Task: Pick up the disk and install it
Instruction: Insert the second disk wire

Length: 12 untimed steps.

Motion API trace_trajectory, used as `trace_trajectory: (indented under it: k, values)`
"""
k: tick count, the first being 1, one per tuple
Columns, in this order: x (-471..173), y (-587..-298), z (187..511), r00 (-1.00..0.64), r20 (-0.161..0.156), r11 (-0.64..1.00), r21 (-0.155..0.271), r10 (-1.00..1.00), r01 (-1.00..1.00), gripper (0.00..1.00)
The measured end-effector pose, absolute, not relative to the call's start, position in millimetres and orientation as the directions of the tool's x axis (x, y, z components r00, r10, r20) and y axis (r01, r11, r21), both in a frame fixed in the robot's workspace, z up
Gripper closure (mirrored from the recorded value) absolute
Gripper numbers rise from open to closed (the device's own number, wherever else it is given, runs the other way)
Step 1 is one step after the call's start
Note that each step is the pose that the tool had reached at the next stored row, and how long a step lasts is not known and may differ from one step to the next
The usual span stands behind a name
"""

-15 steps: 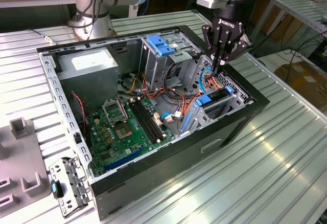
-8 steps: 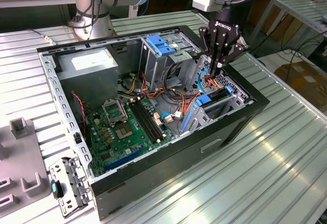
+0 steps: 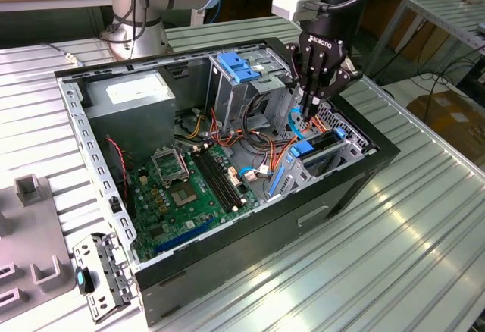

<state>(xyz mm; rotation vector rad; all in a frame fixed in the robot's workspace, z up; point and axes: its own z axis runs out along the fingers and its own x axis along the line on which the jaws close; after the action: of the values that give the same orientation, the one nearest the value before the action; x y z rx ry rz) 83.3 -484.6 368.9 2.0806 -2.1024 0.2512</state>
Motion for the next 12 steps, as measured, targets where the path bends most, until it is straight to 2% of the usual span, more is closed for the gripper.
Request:
trace_trajectory:
  k: [12]
  values:
    - [77.1, -488.0, 367.7, -0.016, 0.235, 0.010, -0.026, -0.972, -1.000, 0.84]
